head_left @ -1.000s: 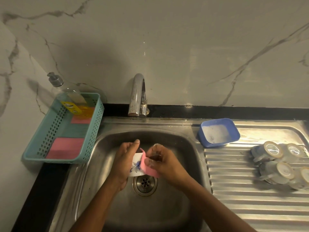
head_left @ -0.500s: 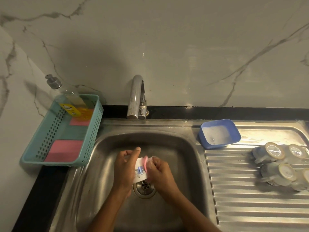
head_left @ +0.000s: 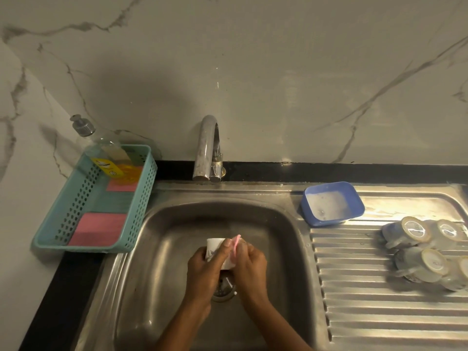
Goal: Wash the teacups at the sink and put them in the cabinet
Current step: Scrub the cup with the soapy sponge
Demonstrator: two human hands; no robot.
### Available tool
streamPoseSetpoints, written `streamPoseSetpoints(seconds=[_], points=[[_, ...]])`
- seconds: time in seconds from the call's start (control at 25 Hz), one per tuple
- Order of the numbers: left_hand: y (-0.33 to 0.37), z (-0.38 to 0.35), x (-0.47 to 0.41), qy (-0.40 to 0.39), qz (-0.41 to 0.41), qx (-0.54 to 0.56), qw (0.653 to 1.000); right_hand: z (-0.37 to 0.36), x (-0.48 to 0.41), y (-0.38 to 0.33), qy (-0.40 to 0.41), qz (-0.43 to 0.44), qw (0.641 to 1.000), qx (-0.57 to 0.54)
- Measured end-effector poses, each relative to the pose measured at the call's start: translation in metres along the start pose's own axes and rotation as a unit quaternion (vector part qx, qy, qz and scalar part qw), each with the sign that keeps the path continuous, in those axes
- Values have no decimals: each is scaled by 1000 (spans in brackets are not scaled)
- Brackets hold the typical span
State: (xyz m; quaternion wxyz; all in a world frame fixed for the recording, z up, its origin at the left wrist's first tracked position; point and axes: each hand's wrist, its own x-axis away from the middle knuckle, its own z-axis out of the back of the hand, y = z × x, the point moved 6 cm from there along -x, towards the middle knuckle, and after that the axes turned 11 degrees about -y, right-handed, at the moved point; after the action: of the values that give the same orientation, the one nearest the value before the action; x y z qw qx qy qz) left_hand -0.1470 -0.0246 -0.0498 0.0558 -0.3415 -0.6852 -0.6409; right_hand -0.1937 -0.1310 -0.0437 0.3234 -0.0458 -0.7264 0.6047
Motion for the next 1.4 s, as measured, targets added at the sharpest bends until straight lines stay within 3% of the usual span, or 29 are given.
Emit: streamPoseSetpoints(seconds=[0.04, 0.12, 0.28, 0.32, 0.4, 0.44, 0.48, 0.6, 0.72, 0.8, 0.96, 1.08, 1.2, 1.28, 1.4], points=[[1, 4, -1, -16, -16, 6, 1000, 1, -1, 3, -12, -39, 997, -59], [5, 9, -2, -58, -27, 24, 998, 8, -3, -6, -42, -48, 995, -75], [17, 10, -2, -108, -17, 102, 989, 0, 7, -34, -170, 138, 973, 69], [18, 10, -3, -104, -6, 133, 986, -4, 11, -35, -190, 202, 950, 140], [19, 8, -4, -83, 27, 212, 973, -14, 21, -38, -201, 331, 870, 306], [22, 10, -4, -60, 27, 223, 973, -18, 22, -36, -204, 373, 833, 354], [24, 14, -6, -44, 13, 208, 977, -22, 20, -36, -208, 382, 819, 374], [35, 26, -12, 19, -37, 72, 997, -35, 9, -44, -201, 282, 879, 326], [30, 34, -20, 81, -46, -10, 996, -42, 5, -34, -89, 134, 959, 233], [23, 38, -20, 131, -56, -55, 988, -52, 18, -25, -86, 95, 962, 241], [11, 36, -20, 163, -45, -59, 984, -38, 12, -18, -94, 244, 930, 260], [15, 30, -20, 158, -80, -118, 977, -34, -4, -25, -95, 134, 978, 125], [22, 23, -16, 140, -118, -177, 967, -35, -11, -25, -91, 79, 978, 168], [14, 23, -14, 166, -108, -146, 969, -29, -11, -27, -86, 108, 971, 193], [-5, 15, -11, 200, -29, 6, 979, -23, -5, -21, -10, 141, 982, 122]])
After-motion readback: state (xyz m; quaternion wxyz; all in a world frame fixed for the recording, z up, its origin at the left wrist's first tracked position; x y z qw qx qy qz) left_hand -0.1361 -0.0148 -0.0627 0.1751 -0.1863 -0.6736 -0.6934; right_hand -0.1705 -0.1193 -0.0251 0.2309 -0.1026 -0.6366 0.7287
